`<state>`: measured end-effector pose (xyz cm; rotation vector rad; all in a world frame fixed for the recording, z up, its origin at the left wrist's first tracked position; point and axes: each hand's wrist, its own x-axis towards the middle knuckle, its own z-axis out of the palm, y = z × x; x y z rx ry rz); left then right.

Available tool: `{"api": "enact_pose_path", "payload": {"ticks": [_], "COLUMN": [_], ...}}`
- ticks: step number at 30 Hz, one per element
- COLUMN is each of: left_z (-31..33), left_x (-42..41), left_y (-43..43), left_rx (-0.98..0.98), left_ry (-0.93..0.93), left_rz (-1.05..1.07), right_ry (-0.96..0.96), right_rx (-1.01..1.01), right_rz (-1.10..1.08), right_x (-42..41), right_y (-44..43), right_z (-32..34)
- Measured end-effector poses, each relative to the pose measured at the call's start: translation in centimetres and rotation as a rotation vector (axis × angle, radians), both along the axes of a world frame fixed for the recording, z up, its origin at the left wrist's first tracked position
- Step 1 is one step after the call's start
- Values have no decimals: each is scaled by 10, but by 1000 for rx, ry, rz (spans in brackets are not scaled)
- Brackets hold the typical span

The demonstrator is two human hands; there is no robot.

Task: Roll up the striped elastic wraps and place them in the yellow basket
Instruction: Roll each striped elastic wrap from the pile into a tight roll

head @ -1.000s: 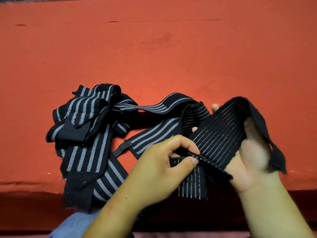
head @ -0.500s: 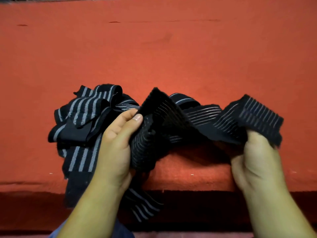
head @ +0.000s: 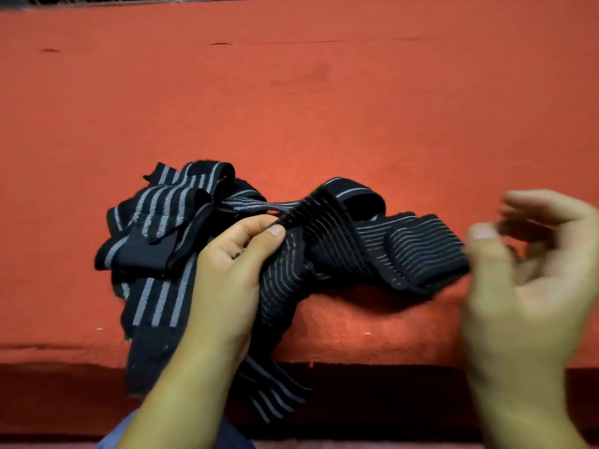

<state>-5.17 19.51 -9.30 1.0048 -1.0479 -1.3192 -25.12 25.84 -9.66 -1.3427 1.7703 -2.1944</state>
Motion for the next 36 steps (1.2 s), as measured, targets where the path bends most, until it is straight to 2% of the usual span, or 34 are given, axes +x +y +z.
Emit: {"api": "enact_pose_path", "payload": {"ticks": [3, 6, 8, 10, 12, 13, 15, 17, 21, 28, 32, 36], "left_z": [-2, -4, -3, -1, 2, 3, 6, 6, 4, 1, -5, 4], "left_x": [-3, -4, -5, -6, -6, -6, -7, -9, -8, -4, 1, 7], "left_y": [4, 6, 7, 6, 5, 4, 6, 8, 9, 6, 1, -1], "left_rx": [-47, -59, -57, -31, 11, 34, 85, 114, 108, 124, 97, 152], "left_ry": [-57, -70, -45, 32, 124, 163, 219, 200, 128, 228, 250, 459], "left_rz": [-100, -174, -196, -172, -134, -130, -166, -212, -301, -436, -317, -210], "right_ry": [141, 182, 73, -189, -432, -422, -217, -10, 101, 185, 222, 157], "right_rx": [154, 321, 345, 316, 282, 294, 384, 475, 518, 496, 512, 546], "right_rz": [388, 532, 557, 576, 707, 784, 890, 960, 987, 990, 847, 866], "right_x": [26, 37, 35, 26, 17, 16, 21, 32, 42, 43, 38, 32], "right_y": [2, -3, -6, -7, -6, -4, 1, 2, 1, 4, 3, 4], "right_z": [2, -6, -5, -4, 1, 4, 10, 8, 4, 8, 4, 8]}}
